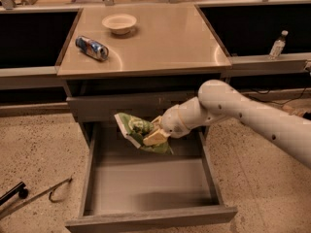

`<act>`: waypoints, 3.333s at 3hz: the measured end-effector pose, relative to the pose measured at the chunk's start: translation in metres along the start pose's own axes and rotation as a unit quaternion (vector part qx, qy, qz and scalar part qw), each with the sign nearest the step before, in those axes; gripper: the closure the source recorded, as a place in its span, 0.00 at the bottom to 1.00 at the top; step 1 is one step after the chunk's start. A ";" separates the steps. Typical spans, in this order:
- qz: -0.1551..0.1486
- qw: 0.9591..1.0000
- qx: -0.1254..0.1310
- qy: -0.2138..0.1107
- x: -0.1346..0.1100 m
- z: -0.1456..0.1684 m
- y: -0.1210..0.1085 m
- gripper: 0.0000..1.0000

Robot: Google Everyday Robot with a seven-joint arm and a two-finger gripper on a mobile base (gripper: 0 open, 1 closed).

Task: Place green jalapeno chip bag into middle drawer

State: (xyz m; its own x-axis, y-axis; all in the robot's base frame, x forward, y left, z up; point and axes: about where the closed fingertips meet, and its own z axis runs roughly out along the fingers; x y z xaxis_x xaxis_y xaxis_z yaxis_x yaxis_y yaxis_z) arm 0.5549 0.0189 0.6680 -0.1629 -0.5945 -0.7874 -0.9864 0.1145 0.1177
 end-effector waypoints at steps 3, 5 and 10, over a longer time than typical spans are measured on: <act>0.042 0.998 0.024 -0.026 0.035 0.061 -0.010 1.00; 0.064 0.998 0.006 0.020 0.112 0.131 -0.008 1.00; 0.177 0.978 0.021 0.108 0.226 0.188 -0.005 0.81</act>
Offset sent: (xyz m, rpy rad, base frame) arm -0.0038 0.0221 -0.0532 0.0337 0.0426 -0.0520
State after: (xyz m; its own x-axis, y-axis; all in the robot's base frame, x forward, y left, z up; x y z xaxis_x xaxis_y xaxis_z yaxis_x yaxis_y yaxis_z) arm 0.5268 0.0340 0.3759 -0.4989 -0.6660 -0.5546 -0.8665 0.3734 0.3312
